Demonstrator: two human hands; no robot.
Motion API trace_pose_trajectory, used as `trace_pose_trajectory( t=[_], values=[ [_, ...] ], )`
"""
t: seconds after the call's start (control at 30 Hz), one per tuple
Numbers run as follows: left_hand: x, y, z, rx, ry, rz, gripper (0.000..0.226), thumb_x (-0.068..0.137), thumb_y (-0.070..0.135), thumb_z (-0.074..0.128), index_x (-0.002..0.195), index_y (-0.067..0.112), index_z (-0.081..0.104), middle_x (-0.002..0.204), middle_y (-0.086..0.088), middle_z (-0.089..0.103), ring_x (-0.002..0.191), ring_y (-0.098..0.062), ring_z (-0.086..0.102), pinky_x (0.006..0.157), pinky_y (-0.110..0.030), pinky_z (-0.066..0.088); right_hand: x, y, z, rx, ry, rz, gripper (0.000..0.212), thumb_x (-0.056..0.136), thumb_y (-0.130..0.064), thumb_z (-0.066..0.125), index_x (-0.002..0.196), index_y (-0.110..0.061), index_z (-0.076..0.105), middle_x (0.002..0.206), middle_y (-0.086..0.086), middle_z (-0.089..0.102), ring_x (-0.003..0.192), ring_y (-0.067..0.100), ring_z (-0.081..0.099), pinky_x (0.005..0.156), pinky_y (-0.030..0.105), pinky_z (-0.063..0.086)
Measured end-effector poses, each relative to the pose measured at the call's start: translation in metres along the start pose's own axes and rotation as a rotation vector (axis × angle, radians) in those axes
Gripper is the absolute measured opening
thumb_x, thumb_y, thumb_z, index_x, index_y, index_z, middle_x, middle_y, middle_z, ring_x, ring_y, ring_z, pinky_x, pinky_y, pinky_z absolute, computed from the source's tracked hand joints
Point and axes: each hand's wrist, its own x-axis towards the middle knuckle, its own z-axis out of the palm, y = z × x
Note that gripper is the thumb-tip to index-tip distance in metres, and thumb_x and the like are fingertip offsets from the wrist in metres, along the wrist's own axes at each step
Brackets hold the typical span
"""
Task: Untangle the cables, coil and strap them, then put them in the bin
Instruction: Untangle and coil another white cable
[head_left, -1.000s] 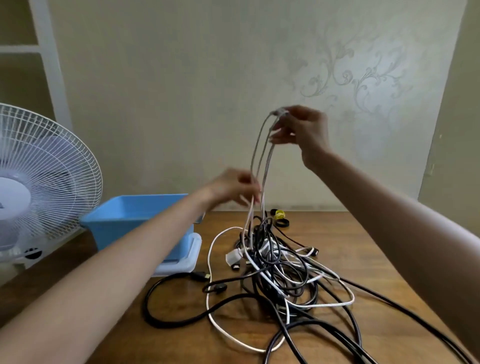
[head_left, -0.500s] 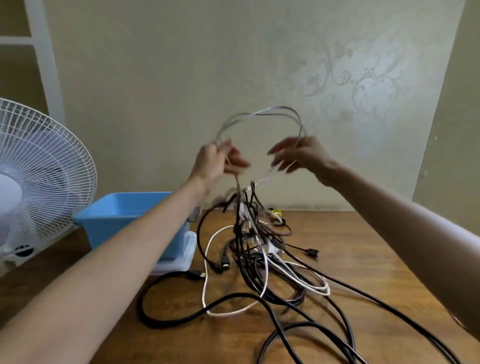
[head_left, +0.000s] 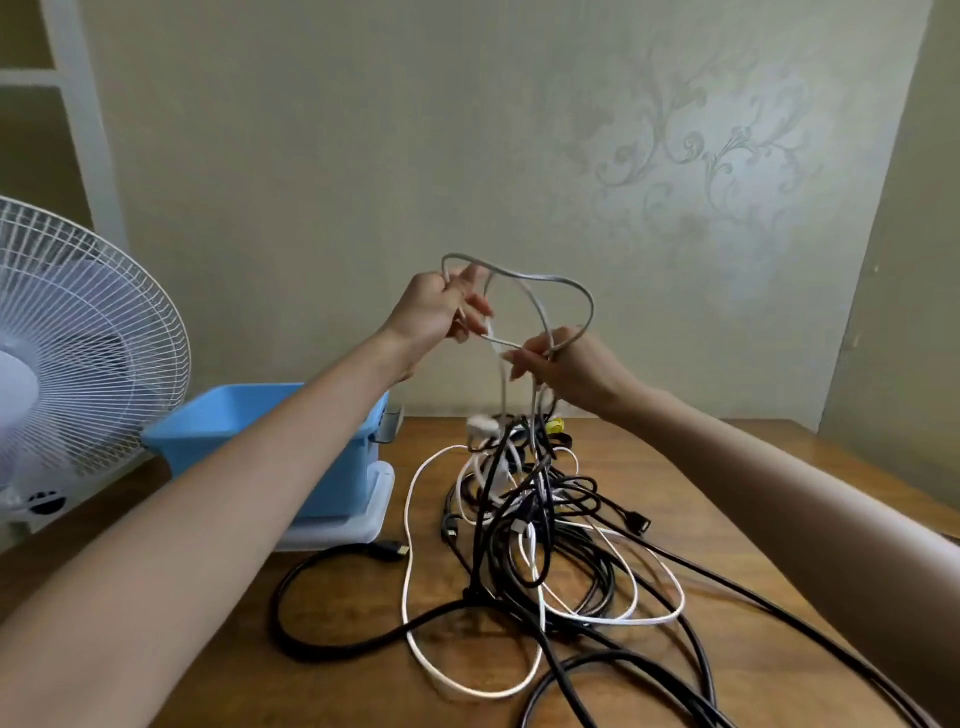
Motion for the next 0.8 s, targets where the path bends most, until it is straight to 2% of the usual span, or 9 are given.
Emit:
trace_pose_trajectory(
  t=[0.1, 0.17, 0.3, 0.4, 0.5, 0.6, 0.7, 0.77, 0.8],
  values=[
    [0.001, 0.001, -0.005, 0.113, 0.191, 0.036, 0.038, 0.104, 0.029, 0.033, 0.083, 0.012, 0.060, 0.054, 0.001, 0.058, 0.038, 0.000, 0.051, 0.041, -0.015, 0.034, 0.003, 0.000, -0.014, -0.190, 0.117, -0.047, 0.025, 0.087, -0.043, 0.065, 0.073, -0.022, 0.069, 0.070, 0.001, 0.069, 0.064, 0.016, 0.061, 0.059, 0.030, 0.047],
    [0.003, 0.008, -0.008, 0.038, 0.346, 0.075, 0.045, 0.105, 0.026, 0.028, 0.071, 0.012, 0.054, 0.048, 0.001, 0.057, 0.035, -0.001, 0.050, 0.037, -0.013, 0.031, 0.007, -0.005, -0.025, -0.203, 0.152, -0.065, 0.020, 0.086, -0.037, 0.067, 0.077, -0.019, 0.066, 0.070, 0.004, 0.069, 0.067, 0.022, 0.064, 0.062, 0.033, 0.051],
    [0.006, 0.029, -0.025, -0.153, 0.426, -0.136, 0.039, 0.100, 0.019, 0.029, 0.066, 0.014, 0.046, 0.034, 0.006, 0.050, 0.027, -0.005, 0.036, 0.034, -0.012, 0.021, 0.011, -0.009, -0.039, 0.242, 0.057, 0.076, 0.011, 0.090, -0.015, 0.065, 0.080, -0.012, 0.067, 0.049, 0.004, 0.060, 0.037, 0.011, 0.052, 0.038, 0.019, 0.039],
    [-0.002, 0.020, -0.043, 0.038, 0.147, -0.322, 0.038, 0.095, 0.019, 0.031, 0.069, 0.010, 0.056, 0.038, 0.001, 0.053, 0.025, -0.005, 0.028, 0.034, -0.013, 0.019, 0.014, 0.000, -0.066, 0.712, 0.224, 0.214, 0.023, 0.098, -0.011, 0.048, 0.082, -0.010, 0.066, 0.048, 0.000, 0.062, 0.040, 0.009, 0.056, 0.042, 0.019, 0.047],
    [-0.013, -0.007, -0.037, 0.385, -0.167, -0.346, 0.046, 0.098, 0.019, 0.030, 0.072, 0.006, 0.065, 0.048, -0.001, 0.055, 0.030, -0.005, 0.032, 0.036, -0.016, 0.022, 0.023, -0.002, -0.093, 1.173, 0.271, 0.168, 0.027, 0.098, -0.004, 0.039, 0.091, -0.004, 0.065, 0.072, 0.006, 0.072, 0.072, 0.017, 0.070, 0.073, 0.030, 0.059],
    [-0.018, -0.034, -0.031, 0.581, -0.323, -0.369, 0.037, 0.098, 0.015, 0.041, 0.069, 0.009, 0.063, 0.055, 0.000, 0.057, 0.037, -0.004, 0.044, 0.038, -0.014, 0.031, 0.030, -0.014, -0.101, 1.278, 0.257, 0.092, 0.027, 0.097, -0.004, 0.038, 0.094, -0.004, 0.065, 0.081, 0.008, 0.074, 0.083, 0.021, 0.070, 0.086, 0.034, 0.056],
    [-0.028, -0.057, -0.033, 0.840, -0.527, -0.571, 0.034, 0.095, 0.015, 0.041, 0.066, 0.010, 0.058, 0.053, -0.002, 0.057, 0.036, -0.007, 0.045, 0.038, -0.014, 0.031, 0.028, -0.011, -0.118, 1.434, 0.373, 0.013, 0.025, 0.094, -0.004, 0.040, 0.091, -0.002, 0.064, 0.086, 0.011, 0.071, 0.086, 0.023, 0.066, 0.093, 0.036, 0.052],
    [-0.039, -0.058, -0.036, 0.906, -0.695, -0.747, 0.048, 0.101, 0.031, 0.034, 0.066, 0.009, 0.058, 0.045, 0.002, 0.057, 0.035, -0.006, 0.045, 0.039, -0.014, 0.030, 0.025, -0.002, -0.125, 1.386, 0.440, 0.028, 0.029, 0.087, 0.007, 0.040, 0.090, -0.003, 0.067, 0.088, 0.010, 0.071, 0.086, 0.023, 0.066, 0.086, 0.032, 0.053],
    [-0.043, -0.054, -0.038, 0.807, -0.738, -0.783, 0.053, 0.102, 0.038, 0.029, 0.069, 0.009, 0.059, 0.044, 0.003, 0.057, 0.035, -0.005, 0.045, 0.039, -0.015, 0.031, 0.023, 0.003, -0.123, 1.228, 0.453, 0.107, 0.032, 0.083, 0.011, 0.039, 0.089, -0.003, 0.068, 0.083, 0.007, 0.073, 0.081, 0.020, 0.066, 0.078, 0.029, 0.054]
  ],
)
